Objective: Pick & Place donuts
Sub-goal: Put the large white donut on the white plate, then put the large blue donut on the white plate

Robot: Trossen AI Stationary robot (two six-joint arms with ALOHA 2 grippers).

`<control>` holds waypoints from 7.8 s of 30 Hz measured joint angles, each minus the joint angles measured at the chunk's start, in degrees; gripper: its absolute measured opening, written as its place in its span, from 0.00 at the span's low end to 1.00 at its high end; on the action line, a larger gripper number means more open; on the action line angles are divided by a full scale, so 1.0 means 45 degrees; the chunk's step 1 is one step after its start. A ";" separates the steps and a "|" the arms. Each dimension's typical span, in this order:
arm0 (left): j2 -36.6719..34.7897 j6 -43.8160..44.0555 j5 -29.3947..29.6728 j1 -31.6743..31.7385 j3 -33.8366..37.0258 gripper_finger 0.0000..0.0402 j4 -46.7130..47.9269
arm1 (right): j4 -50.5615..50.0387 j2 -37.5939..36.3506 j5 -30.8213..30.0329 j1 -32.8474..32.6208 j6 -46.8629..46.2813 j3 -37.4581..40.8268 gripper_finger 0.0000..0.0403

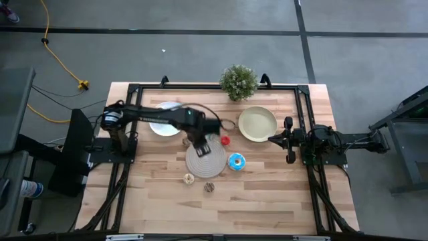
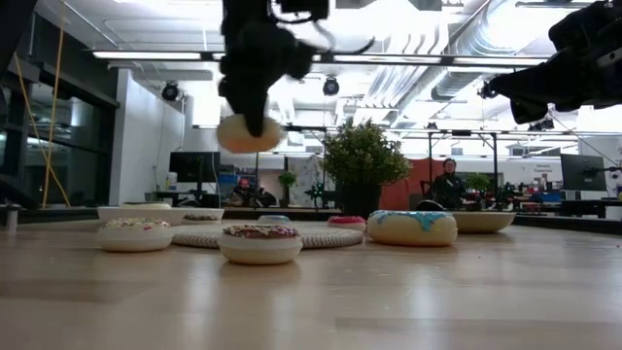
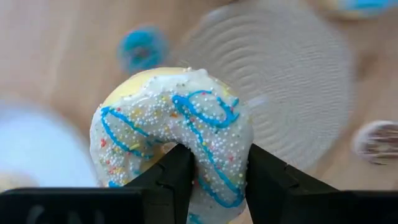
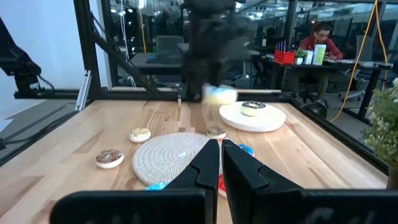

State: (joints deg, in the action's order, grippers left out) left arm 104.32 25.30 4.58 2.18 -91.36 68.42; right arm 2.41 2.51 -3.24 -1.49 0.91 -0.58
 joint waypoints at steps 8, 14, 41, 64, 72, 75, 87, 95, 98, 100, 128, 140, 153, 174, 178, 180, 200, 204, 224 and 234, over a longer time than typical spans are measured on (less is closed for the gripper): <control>-0.0947 0.0588 0.0089 0.2280 0.1886 0.29 -0.0292 | 0.0000 0.0092 0.0003 0.0001 0.0000 0.0000 0.03; -0.1247 0.0001 0.0449 0.3713 0.3292 0.29 -0.1333 | 0.0010 0.0101 -0.0005 0.0003 0.0000 0.0000 0.03; -0.1199 -0.2226 0.0442 0.6815 0.5767 0.29 -0.4516 | 0.0001 0.0105 -0.0001 0.0000 0.0002 0.0001 0.03; -0.0715 -0.1557 0.0675 0.6851 0.5767 0.54 -0.4843 | -0.0001 0.0105 -0.0001 -0.0001 0.0000 -0.0002 0.03; -0.0746 -0.1554 0.0883 0.6846 0.5767 0.55 -0.4874 | -0.0004 0.0105 -0.0001 -0.0001 0.0000 -0.0001 0.03; -0.0851 -0.1554 0.1159 0.6844 0.5647 0.55 -0.4838 | -0.0004 0.0105 -0.0001 -0.0001 0.0000 -0.0001 0.03; -0.0856 -0.1653 0.1255 0.6655 0.4052 0.55 -0.3415 | -0.0004 0.0105 -0.0001 -0.0001 0.0000 -0.0002 0.03; -0.0914 -0.2341 0.1102 0.5674 0.2503 0.55 -0.2701 | -0.0004 0.0104 -0.0001 -0.0001 0.0000 -0.0004 0.03; -0.0914 -0.2835 0.1088 0.5109 0.1956 0.55 -0.2743 | -0.0004 0.0104 -0.0001 0.0000 0.0000 0.0000 0.03; -0.0914 -0.3062 0.1093 0.4670 0.1645 0.55 -0.2732 | -0.0004 0.0105 -0.0001 0.0001 0.0000 -0.0002 0.03; 0.2186 -0.4580 -0.2113 -0.0854 -0.1464 0.55 -0.4352 | 0.0086 0.0266 -0.0018 -0.0001 0.0000 -0.0004 0.03; 0.4306 -0.9436 -0.2227 -0.2078 -0.3959 0.55 -0.4415 | -0.0002 0.0767 -0.0034 0.0000 0.0000 -0.0004 0.03; 0.5050 -1.0896 -0.1452 -0.2508 -0.4554 0.55 -0.4276 | 0.0004 0.0864 -0.0050 -0.0001 0.0000 -0.0004 0.03; 0.5952 -1.1655 -0.0789 -0.2474 -0.4566 0.55 -0.4882 | 0.0006 0.0893 -0.0050 -0.0001 0.0000 -0.0004 0.03; 0.6061 -1.1662 -0.0789 -0.2395 -0.4550 0.55 -0.4805 | 0.0006 0.0939 -0.0046 0.0000 0.0000 -0.0004 0.03; 0.6055 -1.1666 -0.0787 -0.2372 -0.4554 0.55 -0.4920 | 0.0012 0.0948 -0.0050 -0.0001 0.0000 -0.0004 0.03; 0.6336 -1.1952 -0.0982 -0.2154 -0.4536 0.55 -0.4766 | 0.0004 0.0945 -0.0045 -0.0001 0.0000 -0.0004 0.03; 0.6519 -1.1925 -0.0888 -0.2159 -0.4593 0.55 -0.5166 | 0.0006 0.0940 -0.0050 -0.0001 0.0000 -0.0004 0.03; 0.6648 -1.1904 -0.0878 -0.2154 -0.4559 0.39 -0.5103 | 0.0010 0.0941 -0.0050 -0.0001 0.0000 -0.0004 0.03; 0.6648 -1.1890 -0.0002 -0.2168 -0.4659 0.33 -0.4877 | 0.0006 0.0945 -0.0050 0.0003 0.0000 -0.0004 0.03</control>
State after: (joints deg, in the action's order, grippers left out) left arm 134.23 -28.21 4.57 -7.57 -112.32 46.47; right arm 2.44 6.76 -3.46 -1.48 0.91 -0.60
